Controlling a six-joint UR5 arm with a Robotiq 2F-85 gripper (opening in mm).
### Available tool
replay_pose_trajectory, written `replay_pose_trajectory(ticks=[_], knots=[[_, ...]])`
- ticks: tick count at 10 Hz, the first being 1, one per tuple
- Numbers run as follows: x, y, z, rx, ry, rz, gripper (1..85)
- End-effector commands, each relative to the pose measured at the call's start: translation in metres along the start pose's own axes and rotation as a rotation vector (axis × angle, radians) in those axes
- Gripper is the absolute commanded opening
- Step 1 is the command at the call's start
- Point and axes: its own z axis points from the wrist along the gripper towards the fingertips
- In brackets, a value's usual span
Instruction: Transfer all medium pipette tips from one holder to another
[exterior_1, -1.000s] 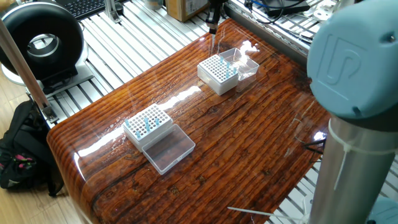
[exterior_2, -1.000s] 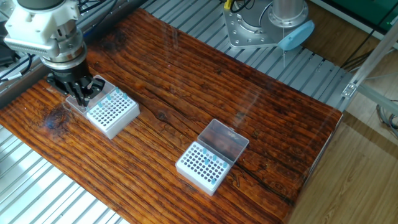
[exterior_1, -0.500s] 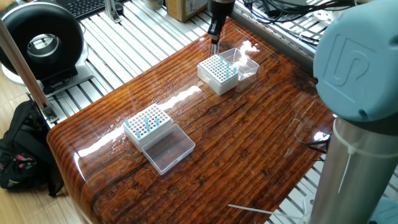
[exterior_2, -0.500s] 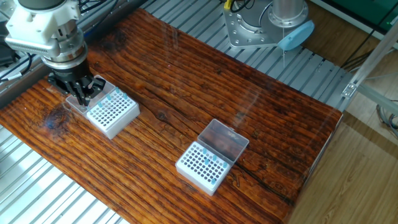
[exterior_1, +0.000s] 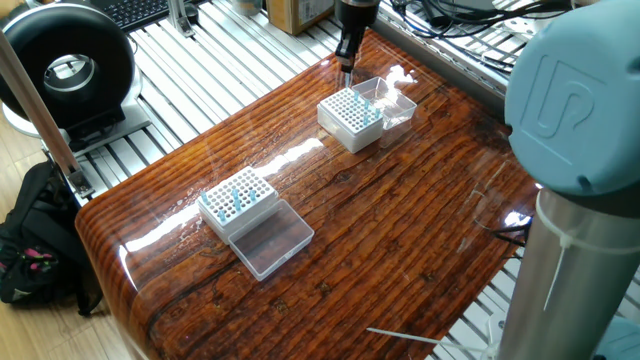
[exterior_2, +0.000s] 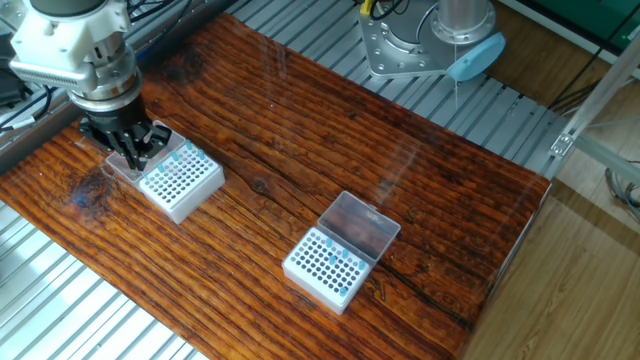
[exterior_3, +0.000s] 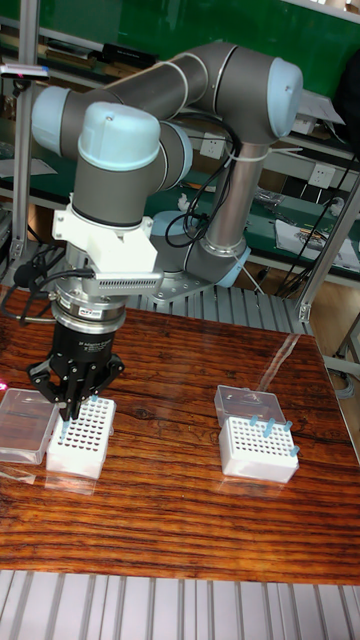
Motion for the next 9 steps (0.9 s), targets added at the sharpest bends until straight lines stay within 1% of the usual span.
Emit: replay_pose_trajectory(ticks=[1, 2, 5, 9], knots=[[-0.001, 0.0055, -0.0007, -0.024, -0.006, -0.01, 12.3], [-0.0009, 0.0061, -0.0007, -0.027, -0.005, -0.015, 16.0], [-0.0009, 0.0071, -0.0003, -0.028, -0.002, -0.019, 20.3], [-0.0006, 0.0067, -0.0002, -0.025, -0.001, -0.02, 21.0]])
